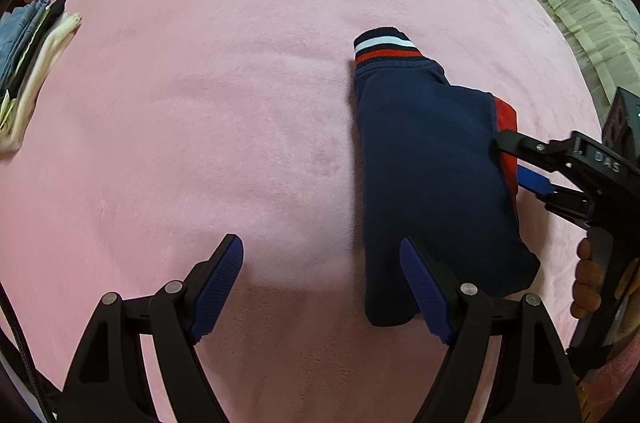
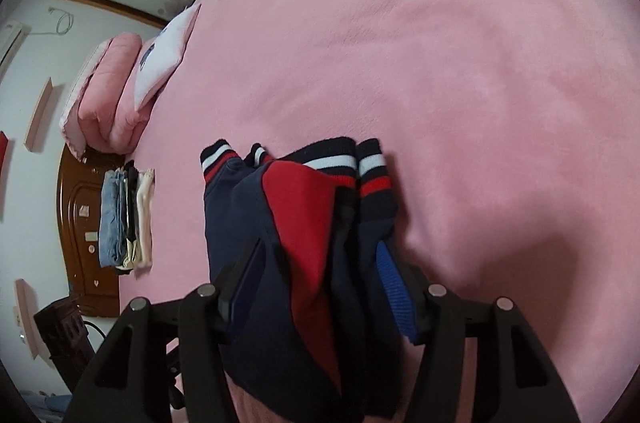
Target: Fold large clothes
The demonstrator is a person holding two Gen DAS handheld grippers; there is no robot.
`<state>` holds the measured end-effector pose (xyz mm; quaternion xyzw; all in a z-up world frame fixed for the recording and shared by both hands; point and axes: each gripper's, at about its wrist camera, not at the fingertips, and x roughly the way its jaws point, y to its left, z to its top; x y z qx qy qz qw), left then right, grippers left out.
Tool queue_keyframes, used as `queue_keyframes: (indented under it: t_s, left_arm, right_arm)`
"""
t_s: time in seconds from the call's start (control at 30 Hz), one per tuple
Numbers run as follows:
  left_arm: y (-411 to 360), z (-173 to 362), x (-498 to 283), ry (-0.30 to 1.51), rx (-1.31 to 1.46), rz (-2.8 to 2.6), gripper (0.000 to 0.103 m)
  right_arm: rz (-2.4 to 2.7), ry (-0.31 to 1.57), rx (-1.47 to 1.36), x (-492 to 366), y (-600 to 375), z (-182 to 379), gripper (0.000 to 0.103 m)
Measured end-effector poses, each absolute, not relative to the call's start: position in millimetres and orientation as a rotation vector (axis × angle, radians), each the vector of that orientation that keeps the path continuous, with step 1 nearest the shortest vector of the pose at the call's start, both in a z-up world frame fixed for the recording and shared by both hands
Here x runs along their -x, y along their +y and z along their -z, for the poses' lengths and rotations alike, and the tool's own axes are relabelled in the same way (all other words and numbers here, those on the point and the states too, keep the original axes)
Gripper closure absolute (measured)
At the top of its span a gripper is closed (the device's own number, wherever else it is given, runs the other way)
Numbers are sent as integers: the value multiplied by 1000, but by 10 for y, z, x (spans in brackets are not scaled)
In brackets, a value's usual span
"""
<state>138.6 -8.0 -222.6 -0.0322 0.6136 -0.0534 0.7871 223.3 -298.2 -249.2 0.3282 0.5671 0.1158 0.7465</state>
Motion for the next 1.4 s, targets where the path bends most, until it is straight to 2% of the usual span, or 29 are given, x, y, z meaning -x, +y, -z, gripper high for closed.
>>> queue_keyframes:
  t_s: [0.07,0.13,0.27,0.4,0.53,0.63,0.73,0.87,1.03,1.13,1.27,1.4]
  left_arm:
    - [-104,2227,-1368,1320,68,111,24]
    - [-117,2231,-1378,1322,64,111,24]
    - [-139,2247,-1392,1332,57,112,24]
    - [-169,2277,-1405,1345,63,120,24]
    - [-221,2283,-1413,1344,58,127,24]
    - [-251,2285,-1422,1338,43,133,24]
    - [-264,2288,-1412,1343,27,130,24]
    - [-225,2294,-1426,1350,41,119,24]
    - [-213,2251,-1477,1326,40,116,24]
    - [-236,2240,-1481,1320,31,124,24]
    - [-270,2247,-1503,1320,18,122,24]
    - [-342,2117,-1487,1282,28,191,24]
  right_arm:
    - [-257,1249,-692,-2268,-2943,2518,48]
    - [-238,1269,-630,-2287,-2894,2509,59]
    - [-205,1280,-515,-2234,-2810,2328,59]
    - [-276,1264,-543,-2131,-2752,2169,59]
    - [-271,1274,-483,-2147,-2705,2246,59]
    - [-252,1293,-538,-2211,-2745,2413,59]
    - [-282,1262,-579,-2205,-2805,2431,86]
    - [-297,1228,-540,-2142,-2782,2304,92]
    - [-262,1205,-543,-2037,-2966,2129,93]
    - [-228,1236,-541,-2032,-3072,2206,92]
    - [-218,1295,-438,-2076,-3045,2257,73]
    - [-163,1177,-394,-2005,-3134,1958,73]
